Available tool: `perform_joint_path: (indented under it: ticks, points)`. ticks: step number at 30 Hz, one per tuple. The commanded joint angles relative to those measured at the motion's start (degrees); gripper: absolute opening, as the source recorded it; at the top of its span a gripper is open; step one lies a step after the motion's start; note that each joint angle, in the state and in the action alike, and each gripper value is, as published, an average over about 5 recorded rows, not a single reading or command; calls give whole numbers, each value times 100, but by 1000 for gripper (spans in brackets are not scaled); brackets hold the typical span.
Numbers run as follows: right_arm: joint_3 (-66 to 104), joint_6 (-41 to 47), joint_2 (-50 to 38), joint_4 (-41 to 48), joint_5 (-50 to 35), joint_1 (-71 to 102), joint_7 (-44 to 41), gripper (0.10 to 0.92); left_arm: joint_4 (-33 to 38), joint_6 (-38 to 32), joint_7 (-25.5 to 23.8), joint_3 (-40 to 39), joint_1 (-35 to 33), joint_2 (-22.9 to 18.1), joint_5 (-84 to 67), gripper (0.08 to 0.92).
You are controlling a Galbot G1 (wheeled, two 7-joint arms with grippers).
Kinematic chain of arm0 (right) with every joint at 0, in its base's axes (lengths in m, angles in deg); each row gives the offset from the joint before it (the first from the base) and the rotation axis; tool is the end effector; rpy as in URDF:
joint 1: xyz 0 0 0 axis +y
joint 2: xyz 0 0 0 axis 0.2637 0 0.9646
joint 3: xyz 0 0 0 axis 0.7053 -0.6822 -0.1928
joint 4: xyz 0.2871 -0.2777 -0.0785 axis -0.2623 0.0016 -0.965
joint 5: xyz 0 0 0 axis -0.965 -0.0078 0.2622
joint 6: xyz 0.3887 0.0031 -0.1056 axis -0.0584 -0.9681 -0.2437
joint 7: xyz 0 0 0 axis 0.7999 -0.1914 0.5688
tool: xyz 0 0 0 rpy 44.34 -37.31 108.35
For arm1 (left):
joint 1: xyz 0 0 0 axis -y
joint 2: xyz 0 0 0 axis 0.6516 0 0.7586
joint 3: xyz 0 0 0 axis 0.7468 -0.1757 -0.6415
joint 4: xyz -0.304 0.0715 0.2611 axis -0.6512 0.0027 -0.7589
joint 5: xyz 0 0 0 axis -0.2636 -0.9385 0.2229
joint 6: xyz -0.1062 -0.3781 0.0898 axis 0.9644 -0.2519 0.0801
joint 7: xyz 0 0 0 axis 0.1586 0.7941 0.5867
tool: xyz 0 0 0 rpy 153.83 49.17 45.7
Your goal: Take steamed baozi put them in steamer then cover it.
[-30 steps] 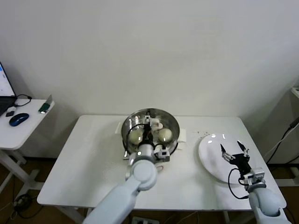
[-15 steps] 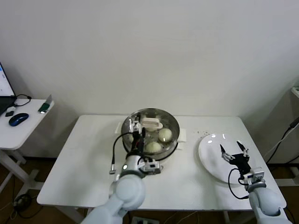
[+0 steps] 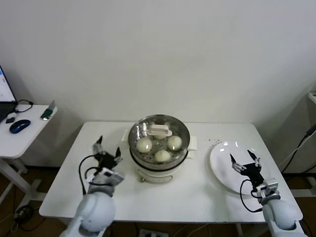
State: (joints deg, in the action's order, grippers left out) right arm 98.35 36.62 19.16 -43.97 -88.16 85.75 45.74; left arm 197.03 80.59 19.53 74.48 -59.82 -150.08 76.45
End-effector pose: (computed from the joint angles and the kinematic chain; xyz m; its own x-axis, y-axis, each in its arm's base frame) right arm 0.3208 -0.2261 -0.4343 -0.9776 -0.0925 0.1892 -0.1264 0.9762 -0.1761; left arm 0.2959 -0.0137 -0.3013 -0.9596 -0.1551 0.2348 0.0681 0.6815 0.7286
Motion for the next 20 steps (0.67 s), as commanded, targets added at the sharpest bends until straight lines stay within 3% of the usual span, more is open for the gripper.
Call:
perform_joint_path:
  ticks: [1, 7, 20]
  points:
    - [2, -206, 4, -68, -33, 63, -111, 823, -1047, -4813, 241, 2043, -1183, -234, -4259, 823]
    - [17, -315, 11, -150, -111, 146, -172, 823, -1397, -5156, 14, 2149, -1300, -335, -4398, 823]
    - [80, -427, 59, -165, -134, 282, -246, 823, -1692, -5174, 1, 2165, -1265, -451, -4035, 823]
